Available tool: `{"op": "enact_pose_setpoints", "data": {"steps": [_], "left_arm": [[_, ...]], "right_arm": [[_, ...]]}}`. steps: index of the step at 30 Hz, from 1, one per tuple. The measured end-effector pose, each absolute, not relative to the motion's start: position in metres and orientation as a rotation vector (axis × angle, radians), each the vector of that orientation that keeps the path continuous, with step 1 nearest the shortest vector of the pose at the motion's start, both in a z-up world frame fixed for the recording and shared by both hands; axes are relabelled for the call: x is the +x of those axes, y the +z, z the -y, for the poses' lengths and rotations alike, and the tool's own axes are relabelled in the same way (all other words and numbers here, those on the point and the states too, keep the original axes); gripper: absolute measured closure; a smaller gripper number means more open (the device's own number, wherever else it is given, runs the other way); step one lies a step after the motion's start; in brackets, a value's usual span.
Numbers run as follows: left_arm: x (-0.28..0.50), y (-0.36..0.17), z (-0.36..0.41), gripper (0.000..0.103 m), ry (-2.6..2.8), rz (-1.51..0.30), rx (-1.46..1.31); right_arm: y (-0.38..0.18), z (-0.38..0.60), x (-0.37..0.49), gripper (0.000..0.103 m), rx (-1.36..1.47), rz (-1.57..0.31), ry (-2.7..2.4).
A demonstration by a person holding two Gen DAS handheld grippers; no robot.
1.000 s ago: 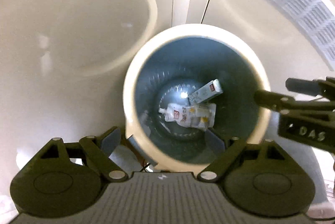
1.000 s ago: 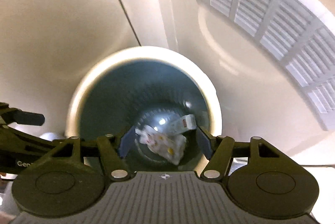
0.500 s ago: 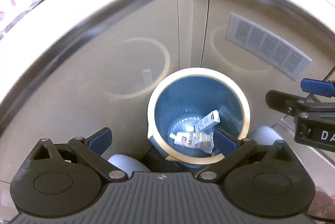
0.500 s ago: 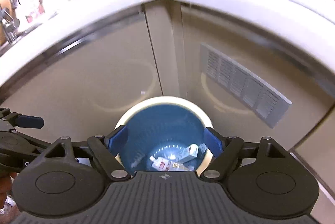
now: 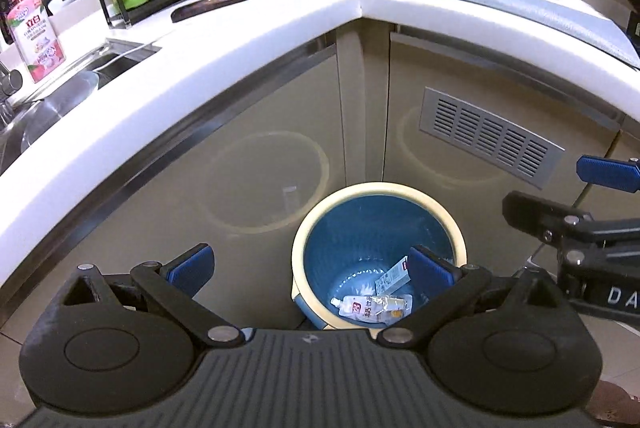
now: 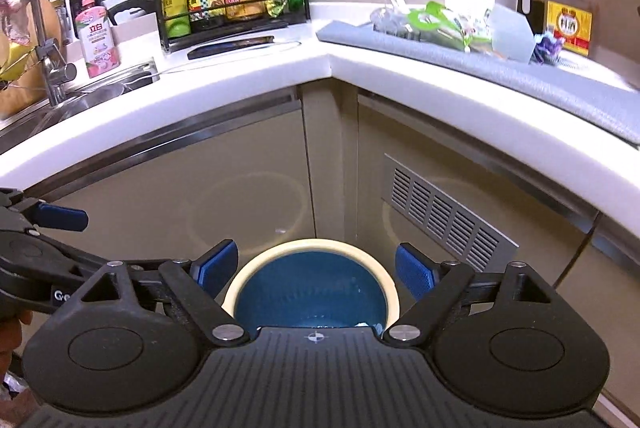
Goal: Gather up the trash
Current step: 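Withdraw both open tools from the bin back up to the counter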
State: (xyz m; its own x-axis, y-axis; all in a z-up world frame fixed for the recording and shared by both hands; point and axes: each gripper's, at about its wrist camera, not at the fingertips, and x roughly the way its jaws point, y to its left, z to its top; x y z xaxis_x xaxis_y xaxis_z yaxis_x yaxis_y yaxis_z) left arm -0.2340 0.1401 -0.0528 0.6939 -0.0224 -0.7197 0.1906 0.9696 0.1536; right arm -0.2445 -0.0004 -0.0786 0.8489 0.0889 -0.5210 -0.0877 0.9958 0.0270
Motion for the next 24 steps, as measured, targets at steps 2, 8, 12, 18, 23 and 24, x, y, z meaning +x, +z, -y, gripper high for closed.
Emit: {"op": "enact_pose_setpoints", "data": {"steps": [2,8,12,18,23,24], "left_arm": [[-0.237,-0.048,-0.141,0.000,-0.119,-0.785,0.225],[-0.245,-0.041,-0.139,0.000,-0.128,-0.753,0.222],[-0.248,-0.037,-0.136,0.000,-0.135,-0.737,0.232],[-0.249,-0.032,-0.132,0.000,-0.136,-0.719,0.243],[-0.246,-0.027,-0.131,0.000,-0.138,-0.713,0.245],[-0.245,-0.026,-0.131,0.000,-0.140,-0.715,0.243]], "right_arm": [[-0.077,-0.001,-0.251,0.015,-0.005,-0.539,0.093],[-0.072,-0.001,-0.262,0.014,-0.018,-0.511,0.078],[-0.071,0.001,-0.266,0.013,-0.012,-0.503,0.069],[-0.070,0.006,-0.269,0.013,-0.008,-0.490,0.056],[-0.069,0.012,-0.269,0.012,0.007,-0.491,0.049],[-0.069,0.013,-0.269,0.012,0.011,-0.491,0.048]]}}
